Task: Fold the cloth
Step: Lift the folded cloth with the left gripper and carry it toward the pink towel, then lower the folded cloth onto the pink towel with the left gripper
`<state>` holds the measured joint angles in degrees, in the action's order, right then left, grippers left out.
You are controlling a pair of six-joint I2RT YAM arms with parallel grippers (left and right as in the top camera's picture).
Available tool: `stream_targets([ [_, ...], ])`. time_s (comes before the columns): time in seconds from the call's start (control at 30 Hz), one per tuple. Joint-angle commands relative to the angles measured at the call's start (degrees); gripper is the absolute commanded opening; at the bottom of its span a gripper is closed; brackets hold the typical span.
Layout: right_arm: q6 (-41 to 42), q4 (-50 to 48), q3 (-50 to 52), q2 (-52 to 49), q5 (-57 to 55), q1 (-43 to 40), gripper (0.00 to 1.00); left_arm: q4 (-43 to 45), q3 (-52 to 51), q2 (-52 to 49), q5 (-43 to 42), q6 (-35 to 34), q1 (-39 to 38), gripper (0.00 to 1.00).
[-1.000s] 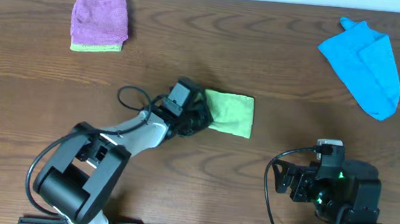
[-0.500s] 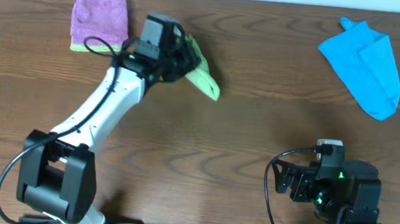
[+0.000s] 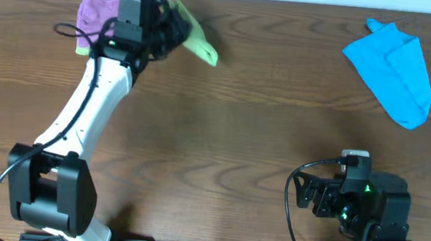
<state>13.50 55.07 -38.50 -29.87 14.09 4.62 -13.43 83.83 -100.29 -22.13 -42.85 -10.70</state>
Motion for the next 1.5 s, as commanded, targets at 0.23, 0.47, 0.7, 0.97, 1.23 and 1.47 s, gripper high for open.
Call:
stream_targets([
  [0.23, 0.8, 0.1, 0.4, 0.3, -0.2, -0.6, 0.99, 0.9, 11.3, -4.5, 14.4, 7.9, 0.8, 0.06],
  [0.47, 0.8, 0.1, 0.4, 0.3, -0.2, -0.6, 0.99, 7.9, 13.9, -9.8, 16.7, 9.7, 2.6, 0.06],
  [0.7, 0.8, 0.1, 0.4, 0.3, -0.2, -0.6, 0.99, 15.4, 13.9, -14.8, 17.5, 9.8, 5.0, 0.06],
  [0.97, 0.8, 0.1, 0.4, 0.3, -0.2, -0.6, 0.99, 18.4, 13.9, -17.5, 18.7, 10.9, 6.9, 0.06],
  [1.23, 0.8, 0.1, 0.4, 0.3, -0.2, -0.6, 0.99, 18.4, 13.9, -17.5, 21.6, 13.4, 8.7, 0.06],
  [1.47, 0.8, 0.1, 0.4, 0.3, -0.2, -0.6, 0.99, 18.9, 13.9, -17.6, 24.3, 15.5, 10.5, 0.06],
])
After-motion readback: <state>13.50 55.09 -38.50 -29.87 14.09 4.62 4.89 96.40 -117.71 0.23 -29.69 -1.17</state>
